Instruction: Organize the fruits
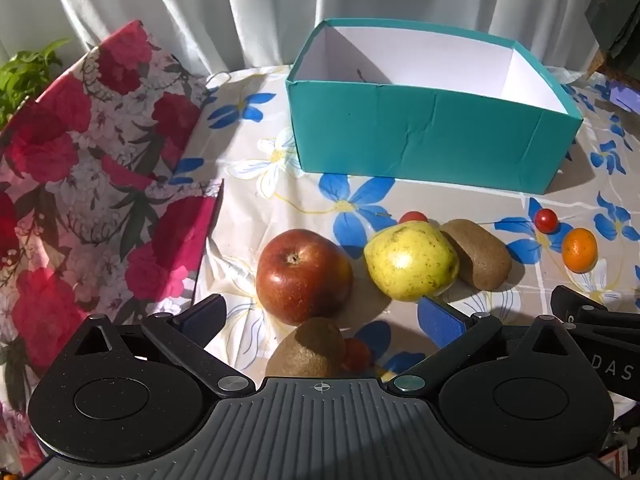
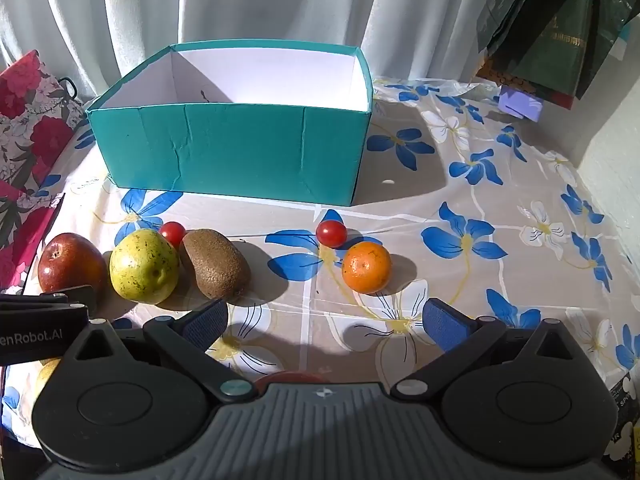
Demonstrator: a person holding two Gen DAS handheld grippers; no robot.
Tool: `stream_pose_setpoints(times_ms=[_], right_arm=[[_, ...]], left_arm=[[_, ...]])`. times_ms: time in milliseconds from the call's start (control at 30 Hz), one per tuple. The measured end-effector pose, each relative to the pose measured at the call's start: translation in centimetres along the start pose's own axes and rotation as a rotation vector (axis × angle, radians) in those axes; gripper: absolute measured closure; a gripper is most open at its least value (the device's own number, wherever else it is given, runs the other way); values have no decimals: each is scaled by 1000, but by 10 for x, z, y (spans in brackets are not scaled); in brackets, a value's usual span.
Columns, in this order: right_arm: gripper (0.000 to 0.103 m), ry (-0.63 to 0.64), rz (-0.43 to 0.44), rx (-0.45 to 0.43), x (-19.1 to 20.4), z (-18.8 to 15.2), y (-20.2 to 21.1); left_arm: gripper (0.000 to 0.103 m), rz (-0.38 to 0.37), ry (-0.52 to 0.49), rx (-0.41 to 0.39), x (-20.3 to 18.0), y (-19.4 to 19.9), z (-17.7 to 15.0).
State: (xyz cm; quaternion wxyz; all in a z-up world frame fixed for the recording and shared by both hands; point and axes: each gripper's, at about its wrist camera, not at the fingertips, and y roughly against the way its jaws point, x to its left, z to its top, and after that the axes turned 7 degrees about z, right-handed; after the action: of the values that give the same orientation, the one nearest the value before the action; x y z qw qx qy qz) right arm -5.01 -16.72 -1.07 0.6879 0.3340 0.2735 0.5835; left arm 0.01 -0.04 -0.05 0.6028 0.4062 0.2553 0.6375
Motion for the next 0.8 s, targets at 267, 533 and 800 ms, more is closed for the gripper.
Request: stream_pose_setpoints(times_ms=[267,533,800], right_arm=[[0,-1,1,3,0,0,0],[0,7,8,6,5,-1,1],[0,11,12,9,4,-1,2]], left_arm=[[0,-41,54,32,4,-1,3],[0,-51,53,45,3,-6,0],[0,-54,52,45,3,-6,-2]])
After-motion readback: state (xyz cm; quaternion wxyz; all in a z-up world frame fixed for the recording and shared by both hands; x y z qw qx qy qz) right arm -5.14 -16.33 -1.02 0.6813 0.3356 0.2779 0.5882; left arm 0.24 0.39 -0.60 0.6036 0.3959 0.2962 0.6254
